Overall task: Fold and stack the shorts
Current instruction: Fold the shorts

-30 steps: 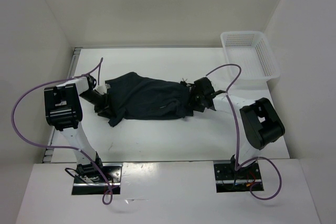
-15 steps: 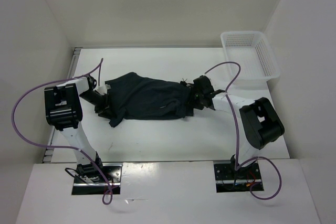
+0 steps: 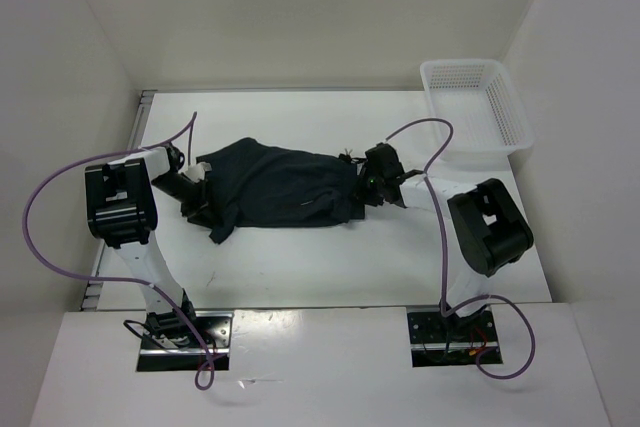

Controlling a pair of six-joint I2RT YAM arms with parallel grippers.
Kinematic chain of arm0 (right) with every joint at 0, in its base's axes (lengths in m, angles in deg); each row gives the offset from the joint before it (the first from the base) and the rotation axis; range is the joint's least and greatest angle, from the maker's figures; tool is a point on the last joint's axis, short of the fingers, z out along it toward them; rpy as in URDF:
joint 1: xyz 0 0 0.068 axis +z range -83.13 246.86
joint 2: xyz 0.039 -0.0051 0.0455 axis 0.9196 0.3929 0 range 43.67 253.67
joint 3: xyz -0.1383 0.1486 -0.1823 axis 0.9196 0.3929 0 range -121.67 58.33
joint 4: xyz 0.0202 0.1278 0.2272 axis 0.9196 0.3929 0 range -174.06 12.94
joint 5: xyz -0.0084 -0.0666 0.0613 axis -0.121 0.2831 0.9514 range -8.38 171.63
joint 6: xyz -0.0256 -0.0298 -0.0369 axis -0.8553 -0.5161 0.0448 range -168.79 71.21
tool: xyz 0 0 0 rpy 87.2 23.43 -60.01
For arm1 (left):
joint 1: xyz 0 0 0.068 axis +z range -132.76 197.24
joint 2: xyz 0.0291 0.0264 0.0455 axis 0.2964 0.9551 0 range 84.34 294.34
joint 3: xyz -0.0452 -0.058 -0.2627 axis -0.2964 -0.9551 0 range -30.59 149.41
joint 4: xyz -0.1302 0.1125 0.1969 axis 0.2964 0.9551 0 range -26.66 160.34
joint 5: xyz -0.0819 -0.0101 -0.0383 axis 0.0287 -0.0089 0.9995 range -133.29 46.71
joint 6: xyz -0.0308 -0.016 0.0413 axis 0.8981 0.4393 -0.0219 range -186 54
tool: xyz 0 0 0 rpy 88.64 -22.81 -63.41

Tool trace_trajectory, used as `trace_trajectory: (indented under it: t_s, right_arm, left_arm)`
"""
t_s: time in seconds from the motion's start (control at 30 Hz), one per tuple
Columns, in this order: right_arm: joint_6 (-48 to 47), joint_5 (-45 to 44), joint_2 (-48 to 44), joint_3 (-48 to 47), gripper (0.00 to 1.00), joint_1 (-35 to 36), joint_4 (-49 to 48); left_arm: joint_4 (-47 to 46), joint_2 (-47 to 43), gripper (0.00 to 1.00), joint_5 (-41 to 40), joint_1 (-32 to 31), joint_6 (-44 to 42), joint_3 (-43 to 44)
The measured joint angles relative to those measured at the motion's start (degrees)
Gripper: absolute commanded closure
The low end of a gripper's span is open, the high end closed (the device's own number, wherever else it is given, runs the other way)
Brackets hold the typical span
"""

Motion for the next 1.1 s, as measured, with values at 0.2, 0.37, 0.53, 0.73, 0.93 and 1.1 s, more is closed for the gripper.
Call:
trace_trajectory:
  t_s: [0.2, 0.37, 0.53, 0.73, 0.93, 1.1]
  right_arm:
    - [0.17, 0.55, 0.22, -0.22, 1.0, 0.0, 0.48]
    - [-3.41, 0.61, -1.18, -0.7, 1.0, -1.22, 2.49]
    - [-8.92, 0.92, -4.72, -2.51, 1.0, -6.97, 5.66]
    - [-15.04, 1.88, -4.72, -6.86, 0.79, -10.34, 8.61]
    - [-18.23, 2.56, -1.36, -8.9, 0.47, -10.27, 9.6]
    - [-17.99, 3.72, -3.45, -7.52, 0.42, -10.27, 9.22]
  left_arm:
    - [-0.04, 0.09, 0.78, -0.26, 0.07, -0.04, -0.66]
    - [-0.02, 0.15, 0.84, -0.55, 0.55, 0.11, -1.25]
    - [0.02, 0.15, 0.8, -0.63, 0.61, 0.11, -1.18]
    - [0.33, 0.26, 0.77, -0.63, 0.57, 0.13, -0.9]
    - [1.07, 0.31, 0.69, -0.92, 0.57, 0.13, -0.55]
    - [1.38, 0.31, 0.66, -0.9, 0.57, 0.13, -0.52]
